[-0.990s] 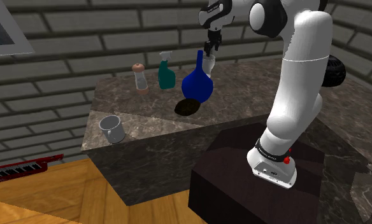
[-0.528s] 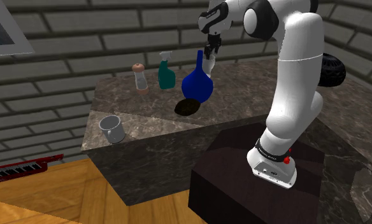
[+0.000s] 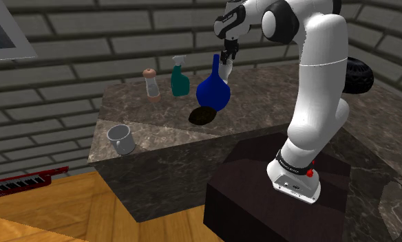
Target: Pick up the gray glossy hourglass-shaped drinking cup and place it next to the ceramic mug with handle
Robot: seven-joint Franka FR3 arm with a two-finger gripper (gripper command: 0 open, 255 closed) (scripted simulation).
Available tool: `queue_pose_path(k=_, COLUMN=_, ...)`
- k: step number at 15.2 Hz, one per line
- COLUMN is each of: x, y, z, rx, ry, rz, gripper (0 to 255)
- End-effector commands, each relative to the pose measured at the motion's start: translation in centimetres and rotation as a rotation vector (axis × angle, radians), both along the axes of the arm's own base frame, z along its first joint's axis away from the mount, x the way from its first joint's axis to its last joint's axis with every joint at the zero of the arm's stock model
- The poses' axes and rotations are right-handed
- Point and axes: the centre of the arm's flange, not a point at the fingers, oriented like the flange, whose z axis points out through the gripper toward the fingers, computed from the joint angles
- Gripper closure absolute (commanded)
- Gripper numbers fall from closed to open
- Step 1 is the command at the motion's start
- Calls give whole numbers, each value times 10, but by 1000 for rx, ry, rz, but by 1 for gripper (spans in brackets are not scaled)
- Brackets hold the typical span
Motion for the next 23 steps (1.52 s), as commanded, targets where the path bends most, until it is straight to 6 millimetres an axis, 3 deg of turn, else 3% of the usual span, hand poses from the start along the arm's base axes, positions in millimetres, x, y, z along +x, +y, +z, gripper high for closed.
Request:
queue_pose_path(k=1, x=0, y=0, z=0, rx=0, ry=0, rz=0, gripper=0)
queue_pose_path(k=2, x=0, y=0, z=0, rx=0, ry=0, rz=0, gripper=255)
queue_pose_path(k=11, x=0, y=0, z=0, rx=0, ry=0, rz=0, gripper=255)
queue_pose_path(k=23, x=0, y=0, z=63, rx=0, ry=0, rz=0, gripper=255)
